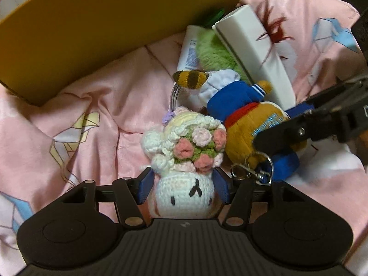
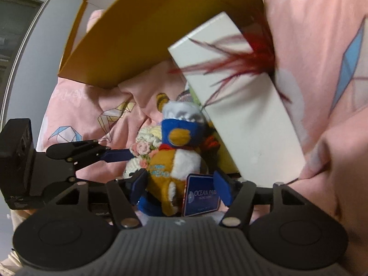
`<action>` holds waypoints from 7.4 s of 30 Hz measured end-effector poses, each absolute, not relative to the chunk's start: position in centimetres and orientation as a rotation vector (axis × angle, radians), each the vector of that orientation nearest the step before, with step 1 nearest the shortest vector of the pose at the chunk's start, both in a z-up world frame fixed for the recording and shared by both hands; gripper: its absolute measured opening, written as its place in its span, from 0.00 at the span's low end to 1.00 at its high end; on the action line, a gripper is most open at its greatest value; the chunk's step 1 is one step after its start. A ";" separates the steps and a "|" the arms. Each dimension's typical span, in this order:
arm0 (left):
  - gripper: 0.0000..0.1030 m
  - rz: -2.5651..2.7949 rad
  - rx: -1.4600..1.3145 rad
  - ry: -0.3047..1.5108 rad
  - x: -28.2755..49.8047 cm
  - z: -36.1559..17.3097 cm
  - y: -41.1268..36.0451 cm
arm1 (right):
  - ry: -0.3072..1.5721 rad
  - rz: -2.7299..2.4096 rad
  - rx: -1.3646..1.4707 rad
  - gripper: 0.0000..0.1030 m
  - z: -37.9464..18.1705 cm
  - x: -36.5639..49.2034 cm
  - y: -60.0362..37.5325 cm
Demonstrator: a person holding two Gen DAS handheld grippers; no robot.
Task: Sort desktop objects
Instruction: 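Grasp the white crocheted bunny with the left gripper while the right gripper grasps the plush duck, then carry the bunny and duck with both grippers into the orange box, then release the bunny and duck in the box and open both grippers, then grasp the white feathered box with the left gripper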
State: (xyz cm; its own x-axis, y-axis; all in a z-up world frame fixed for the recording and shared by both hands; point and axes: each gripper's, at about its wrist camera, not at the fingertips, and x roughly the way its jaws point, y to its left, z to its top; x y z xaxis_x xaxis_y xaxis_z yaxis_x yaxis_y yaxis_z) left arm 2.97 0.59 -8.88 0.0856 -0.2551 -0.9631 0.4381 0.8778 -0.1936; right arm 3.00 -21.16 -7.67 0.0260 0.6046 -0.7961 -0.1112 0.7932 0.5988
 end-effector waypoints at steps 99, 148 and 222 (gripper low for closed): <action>0.58 -0.407 -0.307 1.101 16.9 -2.1 3.1 | 1.321 0.594 -0.378 0.54 -0.1 21.2 -14.6; 0.53 -0.375 -0.176 0.774 8.7 5.0 3.6 | 0.859 0.575 -0.262 0.50 3.2 13.0 -16.7; 0.33 -0.603 -0.216 1.052 3.0 -3.7 -3.0 | 1.008 0.463 0.009 0.20 -3.5 1.6 -25.8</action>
